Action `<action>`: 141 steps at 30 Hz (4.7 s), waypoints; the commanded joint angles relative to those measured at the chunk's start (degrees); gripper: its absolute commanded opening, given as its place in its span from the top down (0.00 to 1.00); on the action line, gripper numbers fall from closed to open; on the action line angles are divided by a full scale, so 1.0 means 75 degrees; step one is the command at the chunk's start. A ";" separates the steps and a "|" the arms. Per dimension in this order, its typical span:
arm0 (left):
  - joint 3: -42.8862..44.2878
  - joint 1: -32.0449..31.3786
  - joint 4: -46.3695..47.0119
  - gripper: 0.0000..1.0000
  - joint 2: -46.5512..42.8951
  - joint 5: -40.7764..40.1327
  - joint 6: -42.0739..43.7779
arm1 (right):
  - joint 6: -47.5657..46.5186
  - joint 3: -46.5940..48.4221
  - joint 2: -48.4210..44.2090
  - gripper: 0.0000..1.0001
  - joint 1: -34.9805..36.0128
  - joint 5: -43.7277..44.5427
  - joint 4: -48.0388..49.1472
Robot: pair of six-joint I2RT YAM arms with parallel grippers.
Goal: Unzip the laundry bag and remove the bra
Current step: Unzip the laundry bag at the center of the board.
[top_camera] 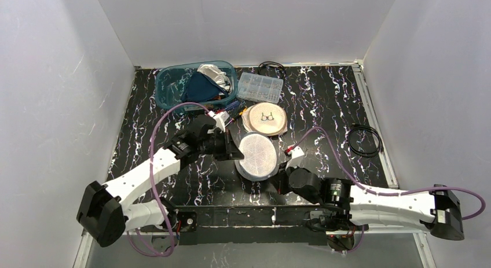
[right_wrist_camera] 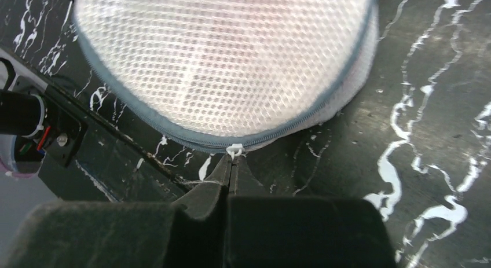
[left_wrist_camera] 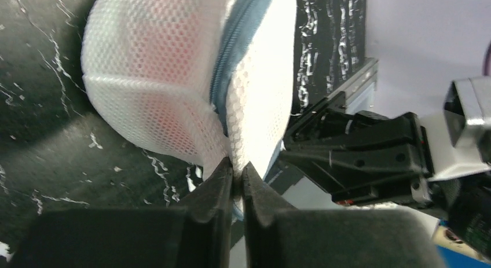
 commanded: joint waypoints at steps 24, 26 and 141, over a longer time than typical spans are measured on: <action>-0.2826 -0.0101 0.0202 0.20 -0.3253 -0.0667 -0.3451 | -0.0161 0.0986 0.3367 0.99 0.0287 -0.1318 0.3948; -0.2752 -0.0121 0.0538 0.24 -0.2730 -0.0720 -0.3473 | -0.0166 0.1015 0.3410 0.99 0.0316 -0.1367 0.3976; 0.0827 0.0768 -0.1621 0.32 0.0592 0.0742 0.0532 | -0.0498 0.1078 0.1272 0.99 0.0792 -0.0181 0.1050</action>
